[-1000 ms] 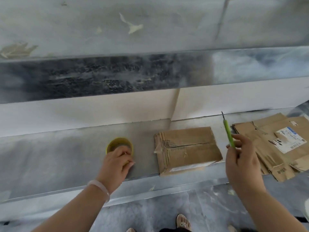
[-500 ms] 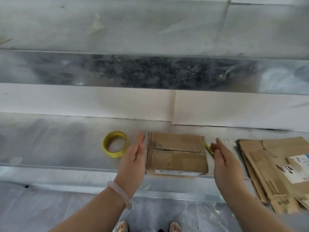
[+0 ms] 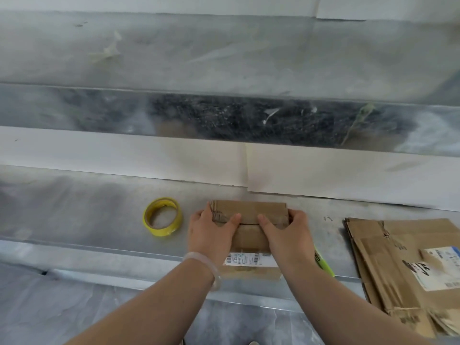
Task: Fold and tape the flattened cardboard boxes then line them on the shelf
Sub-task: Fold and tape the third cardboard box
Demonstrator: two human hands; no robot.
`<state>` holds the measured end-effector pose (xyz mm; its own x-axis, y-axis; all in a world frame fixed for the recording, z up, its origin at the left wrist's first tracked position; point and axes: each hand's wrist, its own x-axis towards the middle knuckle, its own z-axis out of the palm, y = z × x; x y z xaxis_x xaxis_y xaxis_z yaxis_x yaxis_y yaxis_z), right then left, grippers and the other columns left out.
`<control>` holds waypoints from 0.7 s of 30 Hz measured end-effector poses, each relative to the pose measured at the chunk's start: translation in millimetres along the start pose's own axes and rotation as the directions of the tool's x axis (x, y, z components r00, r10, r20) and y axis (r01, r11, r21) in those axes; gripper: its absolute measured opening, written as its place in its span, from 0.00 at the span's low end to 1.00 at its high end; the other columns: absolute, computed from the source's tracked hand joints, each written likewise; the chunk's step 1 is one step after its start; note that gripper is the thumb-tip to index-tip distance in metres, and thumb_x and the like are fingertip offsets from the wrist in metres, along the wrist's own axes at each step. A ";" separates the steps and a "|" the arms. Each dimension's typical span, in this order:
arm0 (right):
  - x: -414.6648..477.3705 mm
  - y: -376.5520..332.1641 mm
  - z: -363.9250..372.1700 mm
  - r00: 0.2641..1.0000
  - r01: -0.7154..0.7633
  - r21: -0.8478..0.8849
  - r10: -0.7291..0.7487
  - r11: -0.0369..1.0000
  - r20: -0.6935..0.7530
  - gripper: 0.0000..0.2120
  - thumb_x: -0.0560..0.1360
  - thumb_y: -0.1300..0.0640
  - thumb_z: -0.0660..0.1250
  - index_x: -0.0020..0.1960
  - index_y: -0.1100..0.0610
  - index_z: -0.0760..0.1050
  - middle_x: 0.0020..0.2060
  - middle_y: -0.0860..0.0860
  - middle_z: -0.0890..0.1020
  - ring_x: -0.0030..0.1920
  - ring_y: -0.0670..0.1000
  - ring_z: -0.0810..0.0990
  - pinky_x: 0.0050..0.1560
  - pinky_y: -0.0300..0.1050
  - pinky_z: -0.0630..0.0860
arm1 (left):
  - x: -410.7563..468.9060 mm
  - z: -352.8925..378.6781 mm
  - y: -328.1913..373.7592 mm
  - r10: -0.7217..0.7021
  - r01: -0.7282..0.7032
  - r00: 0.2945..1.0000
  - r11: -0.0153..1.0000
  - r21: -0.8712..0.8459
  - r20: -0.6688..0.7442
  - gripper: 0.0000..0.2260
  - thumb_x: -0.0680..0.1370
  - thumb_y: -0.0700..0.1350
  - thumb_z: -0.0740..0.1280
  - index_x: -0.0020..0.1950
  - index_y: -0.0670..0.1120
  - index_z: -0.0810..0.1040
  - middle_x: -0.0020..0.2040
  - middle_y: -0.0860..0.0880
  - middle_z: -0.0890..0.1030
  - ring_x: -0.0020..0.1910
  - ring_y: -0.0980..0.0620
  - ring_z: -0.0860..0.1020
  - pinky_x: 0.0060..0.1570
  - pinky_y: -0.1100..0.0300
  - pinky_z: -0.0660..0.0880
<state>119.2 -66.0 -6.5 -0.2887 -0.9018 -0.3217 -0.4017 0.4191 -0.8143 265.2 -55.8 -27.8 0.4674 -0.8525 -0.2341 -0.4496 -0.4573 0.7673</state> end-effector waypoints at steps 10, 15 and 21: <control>11.3 29.6 -7.2 0.977 0.076 0.004 -0.076 0.997 0.198 0.24 0.82 0.44 0.52 0.77 0.47 0.61 0.67 0.47 0.74 0.64 0.50 0.74 0.63 0.47 0.71 | -0.4 -11.7 -8.2 -0.018 0.122 0.966 0.910 -0.396 0.257 0.24 0.82 0.49 0.58 0.78 0.52 0.56 0.70 0.52 0.70 0.66 0.53 0.70 0.68 0.55 0.67; 19.4 34.1 -13.4 0.916 -0.068 0.137 0.007 0.988 0.401 0.30 0.78 0.36 0.55 0.77 0.43 0.57 0.73 0.40 0.64 0.73 0.46 0.63 0.75 0.52 0.59 | 5.6 -18.1 -6.6 -0.057 0.215 0.936 0.874 -0.435 0.348 0.27 0.81 0.53 0.60 0.78 0.56 0.53 0.68 0.52 0.71 0.55 0.56 0.76 0.61 0.56 0.74; -0.3 18.2 -25.7 0.905 0.006 0.037 -0.022 0.999 0.425 0.33 0.64 0.29 0.66 0.68 0.34 0.66 0.63 0.42 0.76 0.62 0.46 0.76 0.65 0.52 0.73 | -9.8 -27.5 -21.6 0.063 0.113 0.944 0.860 -0.498 0.324 0.19 0.82 0.43 0.60 0.73 0.49 0.68 0.62 0.51 0.78 0.53 0.60 0.79 0.51 0.64 0.76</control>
<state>89.6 -55.4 -8.8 0.1171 -0.8700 -0.4790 -0.3711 0.4091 -0.8336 291.2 -30.7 -25.6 0.1663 -0.9157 -0.3658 0.0455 -0.3634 0.9305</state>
